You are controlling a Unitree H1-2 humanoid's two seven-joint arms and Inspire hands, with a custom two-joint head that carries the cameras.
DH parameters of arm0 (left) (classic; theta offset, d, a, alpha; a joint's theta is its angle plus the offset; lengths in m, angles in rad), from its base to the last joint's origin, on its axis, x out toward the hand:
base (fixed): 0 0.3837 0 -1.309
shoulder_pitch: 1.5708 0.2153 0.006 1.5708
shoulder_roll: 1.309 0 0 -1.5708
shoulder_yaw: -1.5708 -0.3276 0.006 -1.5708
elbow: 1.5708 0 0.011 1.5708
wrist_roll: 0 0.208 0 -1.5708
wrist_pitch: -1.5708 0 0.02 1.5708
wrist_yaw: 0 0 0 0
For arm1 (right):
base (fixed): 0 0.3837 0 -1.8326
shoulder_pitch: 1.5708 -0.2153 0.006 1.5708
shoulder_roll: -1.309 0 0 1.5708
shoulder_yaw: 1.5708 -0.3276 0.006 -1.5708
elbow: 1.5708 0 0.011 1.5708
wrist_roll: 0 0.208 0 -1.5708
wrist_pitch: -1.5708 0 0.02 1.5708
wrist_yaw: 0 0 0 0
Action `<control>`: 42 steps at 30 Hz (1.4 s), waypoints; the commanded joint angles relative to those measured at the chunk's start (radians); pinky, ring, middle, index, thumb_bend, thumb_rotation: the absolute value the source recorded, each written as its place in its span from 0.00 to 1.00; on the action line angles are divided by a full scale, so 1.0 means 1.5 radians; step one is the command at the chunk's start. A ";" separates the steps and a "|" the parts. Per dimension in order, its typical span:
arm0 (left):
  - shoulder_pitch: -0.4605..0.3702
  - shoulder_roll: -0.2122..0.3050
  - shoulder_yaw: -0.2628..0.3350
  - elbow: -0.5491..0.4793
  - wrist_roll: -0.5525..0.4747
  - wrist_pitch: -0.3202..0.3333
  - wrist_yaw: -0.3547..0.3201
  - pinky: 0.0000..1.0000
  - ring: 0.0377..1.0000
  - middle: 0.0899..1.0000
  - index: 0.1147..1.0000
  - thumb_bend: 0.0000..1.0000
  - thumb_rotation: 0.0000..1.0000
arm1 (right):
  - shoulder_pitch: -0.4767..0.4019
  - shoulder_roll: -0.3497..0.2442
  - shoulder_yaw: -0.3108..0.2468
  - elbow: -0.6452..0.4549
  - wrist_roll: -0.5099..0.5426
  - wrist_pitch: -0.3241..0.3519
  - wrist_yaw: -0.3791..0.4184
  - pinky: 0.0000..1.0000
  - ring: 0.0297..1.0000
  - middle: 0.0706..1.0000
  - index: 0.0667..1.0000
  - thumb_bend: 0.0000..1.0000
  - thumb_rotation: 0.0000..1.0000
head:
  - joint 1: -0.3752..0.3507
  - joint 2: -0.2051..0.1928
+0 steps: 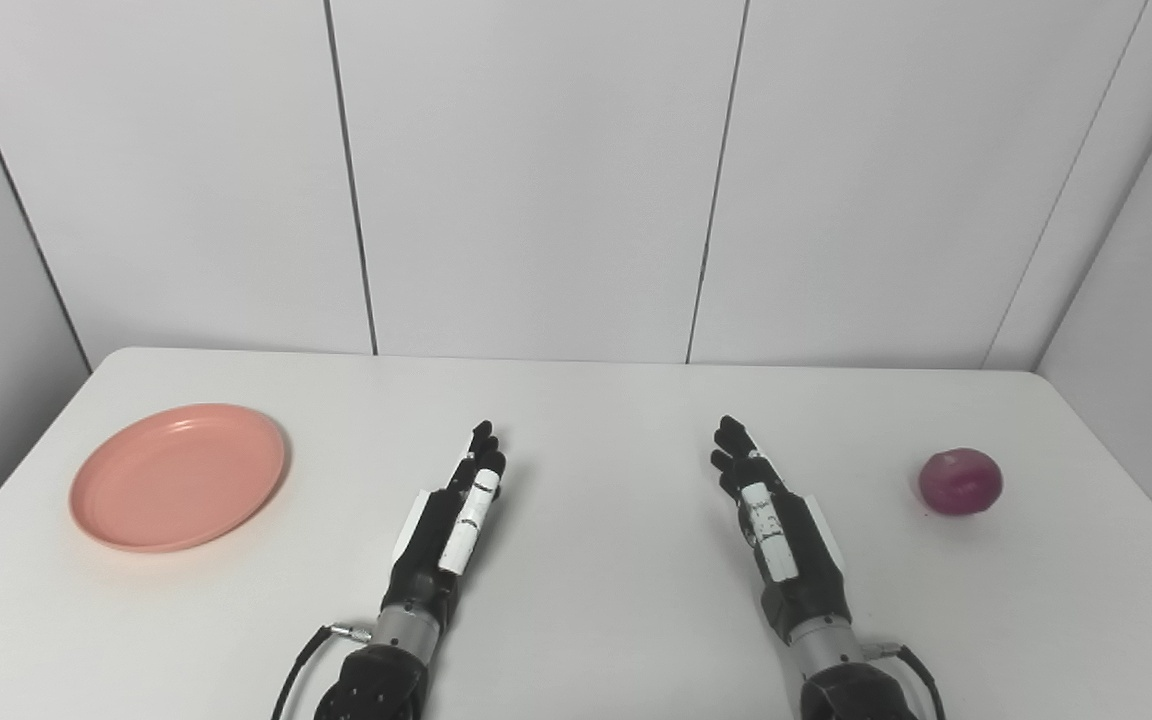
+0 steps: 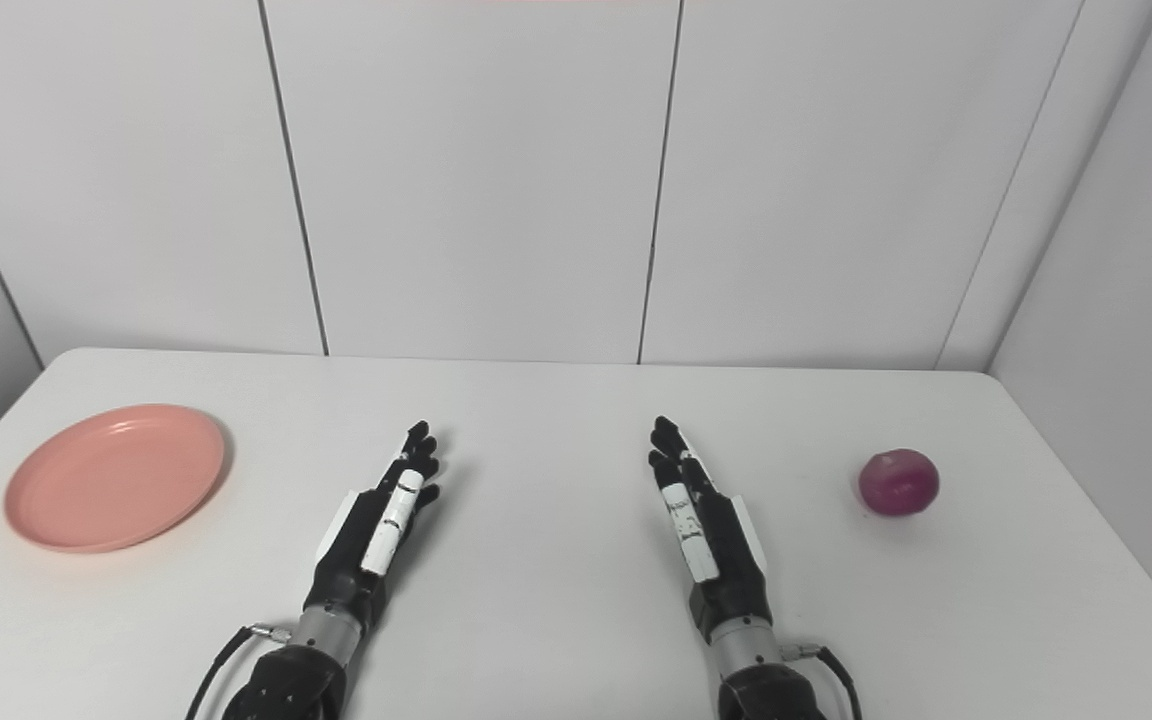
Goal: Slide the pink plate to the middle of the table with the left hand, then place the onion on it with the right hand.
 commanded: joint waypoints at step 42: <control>-0.037 -0.068 0.004 0.093 0.013 -0.051 0.043 1.00 1.00 0.99 0.97 0.56 1.00 | -0.035 -0.062 -0.047 0.120 0.082 -0.123 0.080 1.00 0.97 0.97 0.98 0.33 1.00 | 0.267 -0.132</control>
